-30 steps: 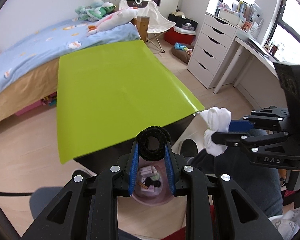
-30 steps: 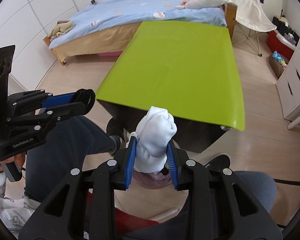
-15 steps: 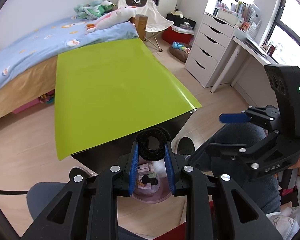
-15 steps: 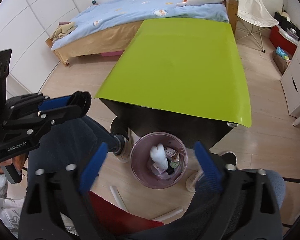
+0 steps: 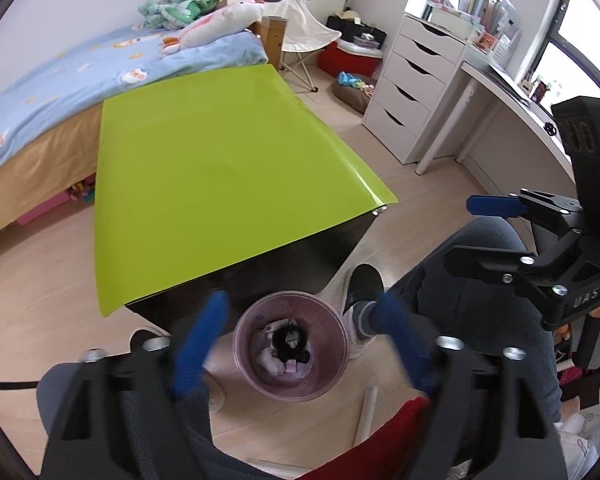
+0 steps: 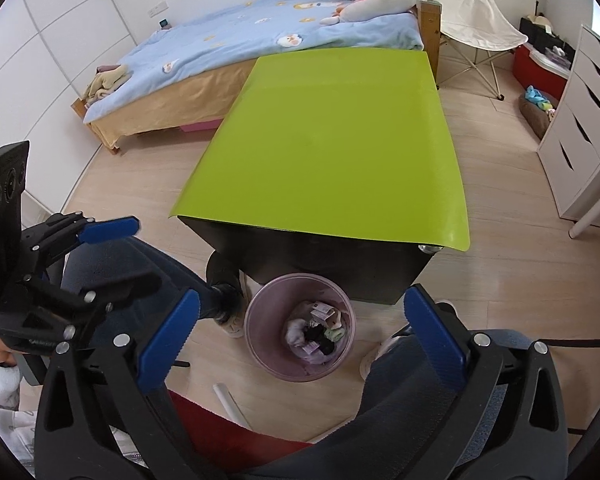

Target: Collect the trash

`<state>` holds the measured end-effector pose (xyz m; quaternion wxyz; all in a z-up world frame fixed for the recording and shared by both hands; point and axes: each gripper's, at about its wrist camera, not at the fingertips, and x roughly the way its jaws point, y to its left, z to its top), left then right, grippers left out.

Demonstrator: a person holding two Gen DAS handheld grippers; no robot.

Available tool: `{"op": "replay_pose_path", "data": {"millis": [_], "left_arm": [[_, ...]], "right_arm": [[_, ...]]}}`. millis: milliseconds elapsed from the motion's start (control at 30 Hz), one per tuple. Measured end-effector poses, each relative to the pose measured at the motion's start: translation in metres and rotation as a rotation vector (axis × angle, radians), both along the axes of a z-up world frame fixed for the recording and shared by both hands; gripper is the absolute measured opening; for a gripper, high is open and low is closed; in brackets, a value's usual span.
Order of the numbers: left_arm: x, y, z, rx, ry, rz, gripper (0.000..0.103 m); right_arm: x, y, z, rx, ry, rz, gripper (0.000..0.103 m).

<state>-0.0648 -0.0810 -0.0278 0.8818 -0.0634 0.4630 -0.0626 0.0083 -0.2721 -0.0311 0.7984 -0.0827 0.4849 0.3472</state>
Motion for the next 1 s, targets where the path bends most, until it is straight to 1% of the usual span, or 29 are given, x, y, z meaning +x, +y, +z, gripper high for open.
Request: {"op": "replay_pose_path", "data": {"millis": [33, 167, 367, 467, 733, 867, 1000], "left_arm": [[-0.001, 0.001, 0.000, 0.004, -0.006, 0.001, 0.087], [-0.001, 0.005, 0.000, 0.010, -0.005, 0.024, 0.095], [-0.001, 0.014, 0.004, -0.017, -0.022, 0.047, 0.095], [0.000, 0.017, 0.007, -0.010, -0.025, 0.062, 0.095], [0.007, 0.029, 0.030, 0.019, -0.074, 0.098, 0.095], [0.013, 0.036, 0.046, 0.028, -0.119, 0.104, 0.095], [0.019, 0.039, 0.060, 0.047, -0.156, 0.107, 0.095]], "right_arm": [[0.000, 0.000, 0.000, 0.000, -0.001, -0.001, 0.100], [-0.001, 0.002, 0.000, -0.004, -0.005, -0.007, 0.100], [0.000, 0.004, 0.002, -0.013, -0.017, -0.013, 0.100], [0.001, 0.004, 0.006, -0.008, -0.026, -0.017, 0.100], [0.010, 0.015, 0.031, 0.021, -0.088, -0.014, 0.100], [0.019, 0.023, 0.052, 0.047, -0.132, -0.009, 0.100], [0.027, 0.031, 0.066, 0.062, -0.163, -0.009, 0.100]]}}
